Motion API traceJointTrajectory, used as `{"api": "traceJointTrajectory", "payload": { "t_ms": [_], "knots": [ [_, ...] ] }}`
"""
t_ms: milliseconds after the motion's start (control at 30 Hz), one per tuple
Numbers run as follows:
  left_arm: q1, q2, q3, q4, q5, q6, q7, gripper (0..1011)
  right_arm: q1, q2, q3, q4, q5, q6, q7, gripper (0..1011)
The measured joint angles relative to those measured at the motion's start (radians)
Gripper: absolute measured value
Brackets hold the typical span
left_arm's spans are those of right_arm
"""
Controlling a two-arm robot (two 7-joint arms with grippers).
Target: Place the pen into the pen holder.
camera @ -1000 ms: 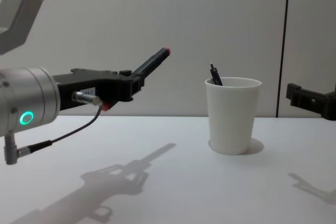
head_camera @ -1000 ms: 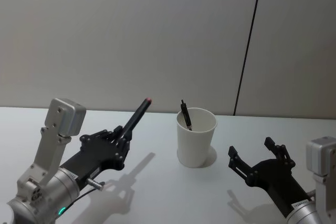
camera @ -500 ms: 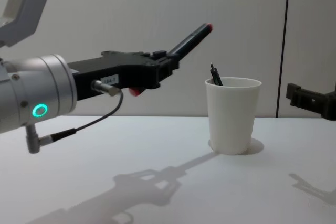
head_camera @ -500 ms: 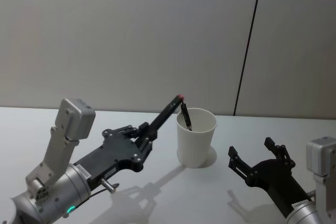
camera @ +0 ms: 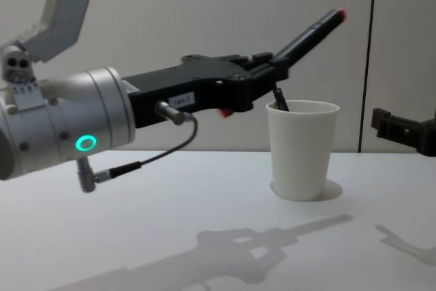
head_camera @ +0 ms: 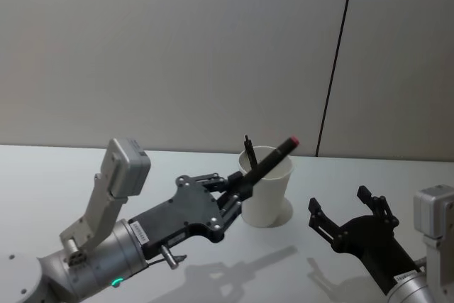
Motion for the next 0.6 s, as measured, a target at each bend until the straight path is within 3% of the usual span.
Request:
{"api": "traceJointTrajectory", "payload": {
  "t_ms": [267,600],
  "knots": [
    [-0.054,-0.025,0.043,0.074,-0.021,-0.061,-0.092,200,0.0,0.0,0.0,0.0,0.0,0.0,0.0,1001],
    [-0.086,-0.04,0.069,0.117,-0.03,-0.096,-0.139,200,0.0,0.0,0.001,0.0,0.0,0.0,0.0,1001]
  ]
}}
